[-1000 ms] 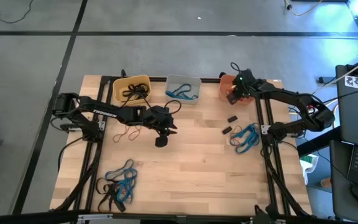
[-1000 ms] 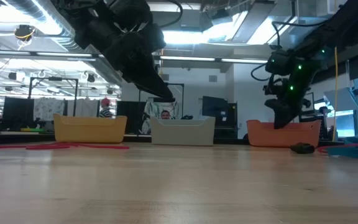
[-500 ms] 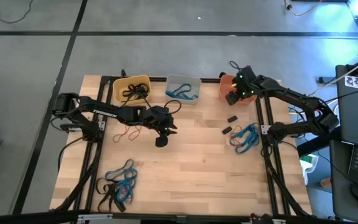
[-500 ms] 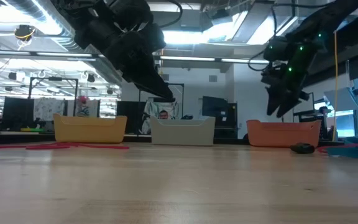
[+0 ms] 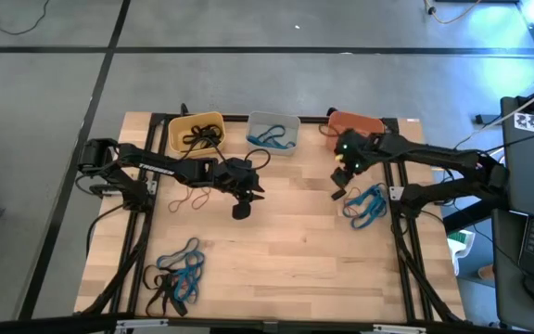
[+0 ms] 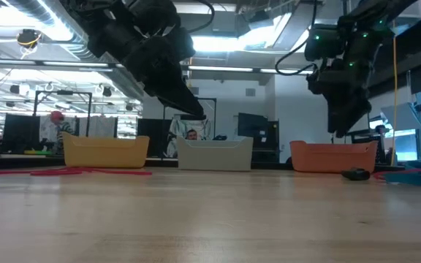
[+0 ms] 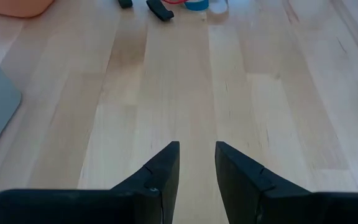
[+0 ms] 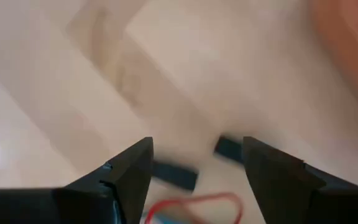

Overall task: Sort rubber bands into baskets
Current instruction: Put the red rubber band into the orange bin

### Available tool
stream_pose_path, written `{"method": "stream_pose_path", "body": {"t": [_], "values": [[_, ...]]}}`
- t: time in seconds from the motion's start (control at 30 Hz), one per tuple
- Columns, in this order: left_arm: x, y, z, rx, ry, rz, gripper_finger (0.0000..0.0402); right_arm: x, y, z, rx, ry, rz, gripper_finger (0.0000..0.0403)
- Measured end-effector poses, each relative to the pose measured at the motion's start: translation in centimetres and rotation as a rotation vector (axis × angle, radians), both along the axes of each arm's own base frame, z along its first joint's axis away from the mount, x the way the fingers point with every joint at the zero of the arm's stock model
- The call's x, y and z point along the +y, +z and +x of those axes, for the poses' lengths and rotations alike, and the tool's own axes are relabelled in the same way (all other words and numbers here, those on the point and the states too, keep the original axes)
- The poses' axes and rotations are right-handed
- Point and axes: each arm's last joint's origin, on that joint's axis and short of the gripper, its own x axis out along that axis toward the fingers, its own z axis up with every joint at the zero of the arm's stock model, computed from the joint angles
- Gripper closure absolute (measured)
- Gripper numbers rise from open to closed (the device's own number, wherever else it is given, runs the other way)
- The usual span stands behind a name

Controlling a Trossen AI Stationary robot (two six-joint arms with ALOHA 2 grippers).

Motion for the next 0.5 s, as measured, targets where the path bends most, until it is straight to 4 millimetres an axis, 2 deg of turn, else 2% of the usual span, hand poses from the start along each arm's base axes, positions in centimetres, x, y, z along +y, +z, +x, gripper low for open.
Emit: {"method": "stream_pose_path", "body": {"t": [0.23,0.5], "values": [[0.0,0.0,0.0,-0.001,0.024,-0.030,0.0302,2.8,-0.3,0.1,0.076,0.036,0.100,0.0157],[0.0,0.0,0.0,-0.001,0.025,-0.031,0.0302,4.6,-0.3,0.6,0.076,0.048,0.158,0.0157]]}}
